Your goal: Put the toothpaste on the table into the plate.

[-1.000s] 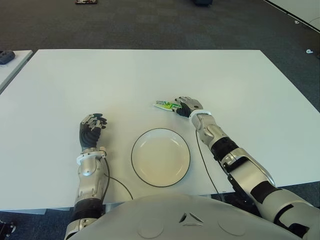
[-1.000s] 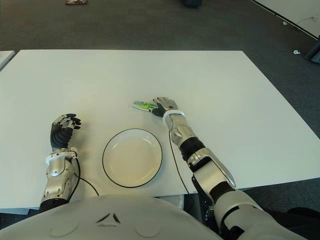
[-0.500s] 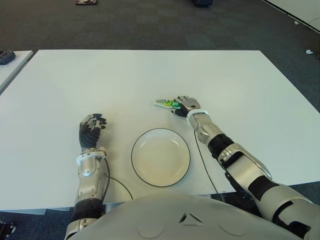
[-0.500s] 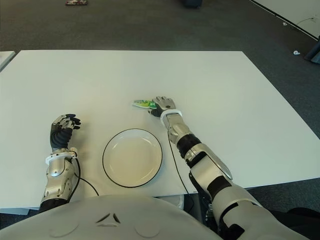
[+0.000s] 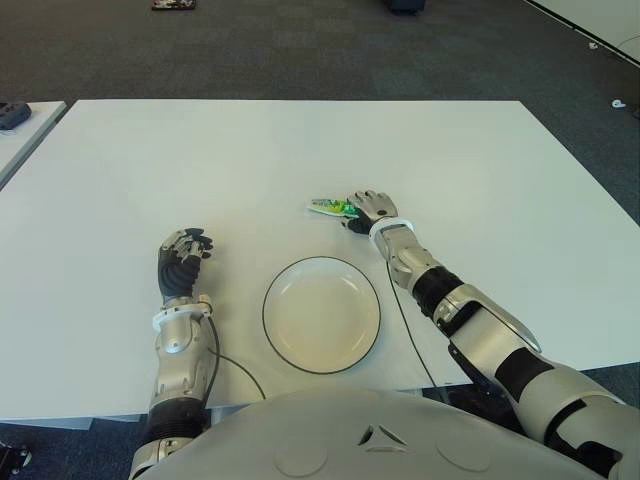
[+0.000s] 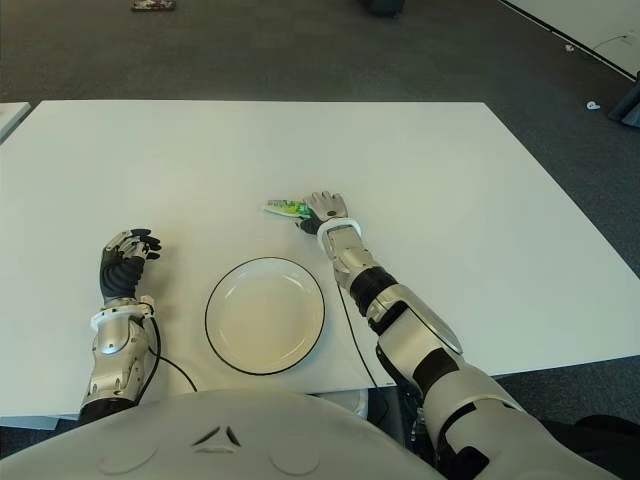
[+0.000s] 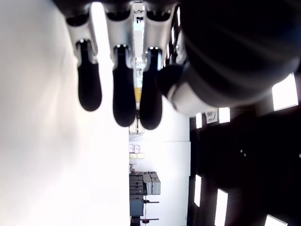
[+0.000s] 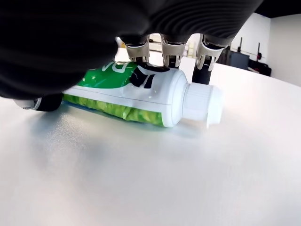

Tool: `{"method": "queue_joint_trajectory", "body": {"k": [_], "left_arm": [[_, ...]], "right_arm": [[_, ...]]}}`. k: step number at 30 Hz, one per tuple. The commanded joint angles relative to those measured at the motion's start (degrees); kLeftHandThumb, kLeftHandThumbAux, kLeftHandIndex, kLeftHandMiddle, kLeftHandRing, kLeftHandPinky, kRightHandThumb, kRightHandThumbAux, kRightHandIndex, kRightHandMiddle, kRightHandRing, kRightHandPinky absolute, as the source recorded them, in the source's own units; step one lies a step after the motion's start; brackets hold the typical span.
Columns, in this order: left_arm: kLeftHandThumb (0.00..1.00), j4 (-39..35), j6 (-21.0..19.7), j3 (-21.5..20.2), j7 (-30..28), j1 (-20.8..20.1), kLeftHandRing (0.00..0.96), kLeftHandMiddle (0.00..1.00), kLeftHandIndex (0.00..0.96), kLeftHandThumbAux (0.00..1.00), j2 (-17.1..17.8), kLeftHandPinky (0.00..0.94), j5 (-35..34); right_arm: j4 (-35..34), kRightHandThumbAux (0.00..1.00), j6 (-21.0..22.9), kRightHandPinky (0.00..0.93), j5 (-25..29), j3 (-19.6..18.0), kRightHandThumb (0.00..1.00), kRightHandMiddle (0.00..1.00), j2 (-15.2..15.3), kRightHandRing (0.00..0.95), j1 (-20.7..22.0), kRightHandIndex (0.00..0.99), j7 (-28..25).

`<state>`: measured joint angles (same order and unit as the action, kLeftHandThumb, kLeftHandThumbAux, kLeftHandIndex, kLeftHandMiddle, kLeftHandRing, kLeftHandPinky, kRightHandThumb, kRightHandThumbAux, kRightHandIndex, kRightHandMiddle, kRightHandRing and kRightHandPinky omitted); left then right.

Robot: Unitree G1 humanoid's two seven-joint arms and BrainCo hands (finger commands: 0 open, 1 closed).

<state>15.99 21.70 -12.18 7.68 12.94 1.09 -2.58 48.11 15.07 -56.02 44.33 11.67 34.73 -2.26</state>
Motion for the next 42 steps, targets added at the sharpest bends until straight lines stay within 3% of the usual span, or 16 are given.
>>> {"method": "queue_joint_trajectory", "body": {"k": [1, 16, 24, 28, 32, 33, 34, 35, 38, 42], "left_arm": [[0.705, 0.49, -0.05, 0.16, 0.08, 0.11, 0.523, 0.518, 0.427, 0.716, 0.00, 0.503, 0.65], [0.707, 0.31, -0.40, -0.10, -0.64, -0.11, 0.538, 0.536, 0.428, 0.715, -0.06, 0.511, -0.32], [0.708, 0.23, -0.19, -0.11, -0.91, -0.06, 0.532, 0.532, 0.428, 0.715, 0.00, 0.504, -0.86], [0.707, 0.44, -0.07, -0.20, -0.14, -0.11, 0.531, 0.529, 0.428, 0.715, 0.07, 0.507, -0.16], [0.707, 0.38, -0.31, -0.26, 0.24, -0.11, 0.527, 0.524, 0.428, 0.715, 0.08, 0.504, 0.26], [0.707, 0.37, -0.36, -0.29, 0.24, -0.13, 0.525, 0.522, 0.428, 0.715, 0.08, 0.502, 0.31], [0.707, 0.28, -0.55, -0.30, 0.19, -0.12, 0.524, 0.521, 0.428, 0.715, 0.08, 0.501, 0.30], [0.707, 0.21, -0.69, -0.30, 0.16, -0.11, 0.522, 0.519, 0.428, 0.715, 0.08, 0.499, 0.29], [0.706, 0.08, -0.97, -0.32, 0.06, -0.11, 0.518, 0.517, 0.428, 0.715, 0.11, 0.496, 0.22], [0.706, -0.15, -1.43, -0.29, 0.11, -0.07, 0.514, 0.514, 0.428, 0.715, 0.27, 0.498, 0.40]], "right_arm": [[3.61, 0.178, -0.27, 0.000, -0.80, 2.88, 0.565, 0.000, -0.59, 0.000, -3.65, 0.000, -3.10], [4.30, 0.305, -0.63, 0.000, -2.67, 5.51, 0.586, 0.000, 0.00, 0.000, -2.85, 0.006, -1.65], [5.17, 0.348, 0.62, 0.000, -2.80, 5.30, 0.598, 0.000, -0.51, 0.000, -2.39, 0.143, 0.79], [5.67, 0.411, 1.72, 0.068, -2.26, 4.21, 0.607, 0.027, -0.98, 0.014, -2.12, 0.227, 3.91], [6.16, 0.457, 2.66, 0.208, -1.53, 3.10, 0.606, 0.147, -1.65, 0.135, -2.24, 0.303, 6.83], [6.31, 0.546, 2.88, 0.291, -1.36, 2.80, 0.641, 0.244, -1.85, 0.238, -2.30, 0.347, 7.67], [6.46, 0.578, 3.07, 0.322, -1.02, 2.23, 0.654, 0.279, -2.07, 0.275, -2.40, 0.363, 9.11], [6.61, 0.623, 3.18, 0.415, -0.79, 1.84, 0.672, 0.379, -2.24, 0.383, -2.46, 0.388, 10.13], [7.19, 0.679, 3.13, 0.565, 0.08, 0.46, 0.693, 0.525, -2.75, 0.548, -2.58, 0.418, 13.26], [8.00, 0.703, 2.29, 0.640, 1.96, -1.95, 0.700, 0.616, -3.56, 0.627, -2.94, 0.431, 17.56]]}}
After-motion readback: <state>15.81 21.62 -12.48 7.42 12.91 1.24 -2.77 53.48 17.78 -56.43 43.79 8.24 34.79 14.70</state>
